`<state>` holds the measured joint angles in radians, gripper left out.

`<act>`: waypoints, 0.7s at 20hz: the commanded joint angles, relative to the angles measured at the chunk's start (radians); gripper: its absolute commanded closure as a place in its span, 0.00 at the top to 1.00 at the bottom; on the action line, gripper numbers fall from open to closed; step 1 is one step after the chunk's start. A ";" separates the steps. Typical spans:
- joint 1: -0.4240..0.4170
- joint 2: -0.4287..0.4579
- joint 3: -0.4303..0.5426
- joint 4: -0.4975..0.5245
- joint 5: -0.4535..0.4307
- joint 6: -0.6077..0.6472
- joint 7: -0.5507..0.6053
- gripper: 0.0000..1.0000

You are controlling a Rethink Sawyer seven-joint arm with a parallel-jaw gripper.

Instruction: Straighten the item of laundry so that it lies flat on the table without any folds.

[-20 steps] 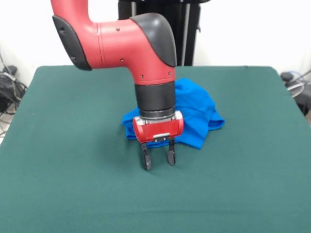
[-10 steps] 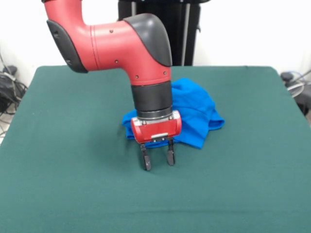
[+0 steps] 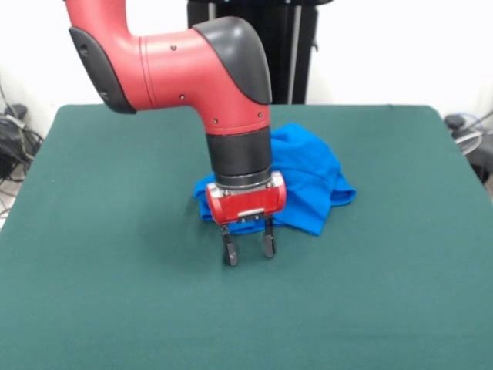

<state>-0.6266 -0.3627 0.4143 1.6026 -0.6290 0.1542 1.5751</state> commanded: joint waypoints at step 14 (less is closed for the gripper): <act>-0.016 -0.070 -0.031 0.131 -0.004 0.438 -0.125 1.00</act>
<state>-0.6309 -0.3916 0.4260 1.6086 -0.6298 0.3179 1.5751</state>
